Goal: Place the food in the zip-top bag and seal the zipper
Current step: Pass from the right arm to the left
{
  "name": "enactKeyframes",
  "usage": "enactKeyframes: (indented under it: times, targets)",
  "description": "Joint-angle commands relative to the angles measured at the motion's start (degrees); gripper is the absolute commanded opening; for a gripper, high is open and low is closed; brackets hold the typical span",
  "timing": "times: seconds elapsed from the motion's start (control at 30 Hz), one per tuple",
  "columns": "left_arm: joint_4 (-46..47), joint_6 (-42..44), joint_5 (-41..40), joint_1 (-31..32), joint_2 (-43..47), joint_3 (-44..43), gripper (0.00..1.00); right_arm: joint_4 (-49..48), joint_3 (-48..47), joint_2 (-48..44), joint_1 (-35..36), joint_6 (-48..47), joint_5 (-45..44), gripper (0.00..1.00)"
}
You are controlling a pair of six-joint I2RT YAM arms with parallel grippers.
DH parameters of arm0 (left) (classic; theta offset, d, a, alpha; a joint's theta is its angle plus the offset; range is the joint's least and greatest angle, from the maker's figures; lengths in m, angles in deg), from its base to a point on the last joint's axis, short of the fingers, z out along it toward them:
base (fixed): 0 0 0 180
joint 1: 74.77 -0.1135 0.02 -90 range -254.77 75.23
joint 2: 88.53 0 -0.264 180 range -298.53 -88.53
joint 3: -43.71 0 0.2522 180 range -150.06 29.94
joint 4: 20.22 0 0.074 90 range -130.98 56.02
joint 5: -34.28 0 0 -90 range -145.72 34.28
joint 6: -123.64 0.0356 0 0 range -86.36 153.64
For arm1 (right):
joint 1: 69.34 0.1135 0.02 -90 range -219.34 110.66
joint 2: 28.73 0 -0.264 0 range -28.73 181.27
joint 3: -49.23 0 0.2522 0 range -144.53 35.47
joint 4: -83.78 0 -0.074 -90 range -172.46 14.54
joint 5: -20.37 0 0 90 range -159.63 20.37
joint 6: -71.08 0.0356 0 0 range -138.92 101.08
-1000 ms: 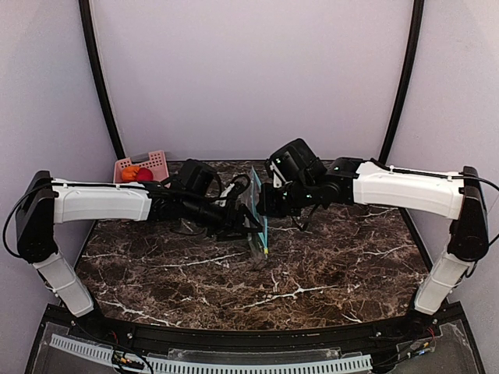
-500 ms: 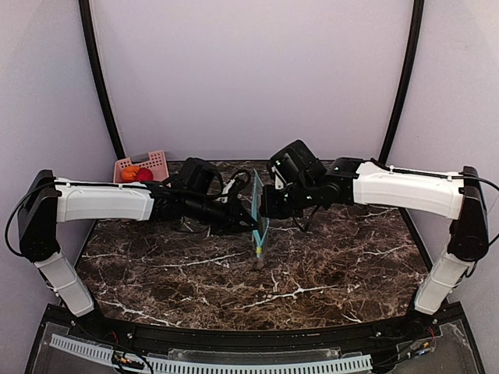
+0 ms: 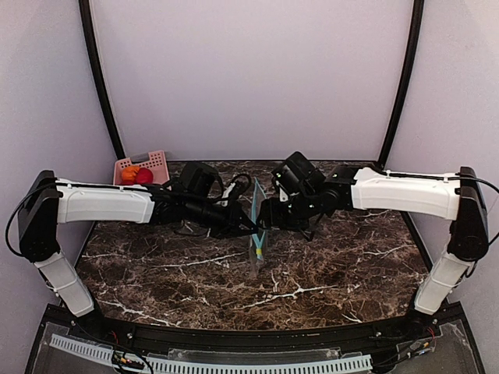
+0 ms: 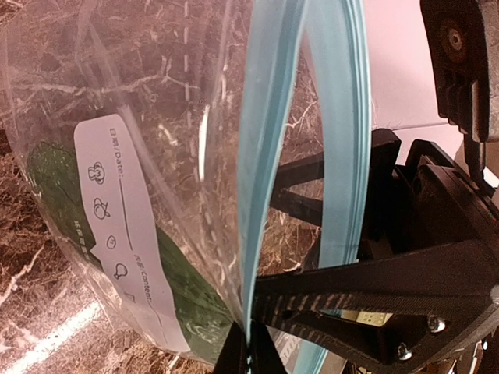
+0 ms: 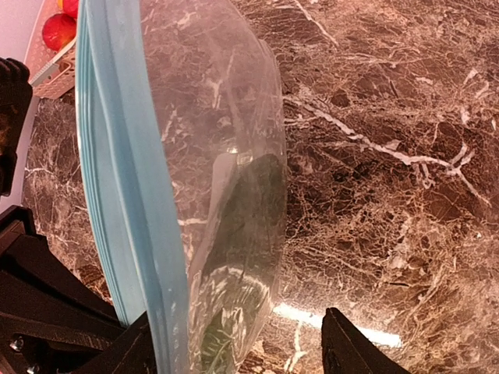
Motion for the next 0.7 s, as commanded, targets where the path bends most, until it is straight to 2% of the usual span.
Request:
enactKeyframes:
  times: [0.0, 0.17, 0.5, 0.67]
  targets:
    - [4.2, 0.8, 0.3, 0.2, 0.4, 0.6, 0.01, 3.0, 0.8, 2.1, 0.7, -0.1, 5.0, 0.68]
    - [4.5, 1.6, 0.5, 0.2, 0.7, 1.0, 0.01, 5.9, 1.5, 2.2, 0.0, -0.5, 5.2, 0.79]
    - [4.2, 2.9, -0.3, 0.2, 1.4, 1.6, 0.01, 5.1, 3.2, 2.2, -1.3, -0.8, 8.3, 0.83]
    - [6.0, 2.7, 0.9, 0.2, 1.6, 1.9, 0.01, -0.6, 5.8, 2.0, -1.4, 0.1, 12.9, 0.85]
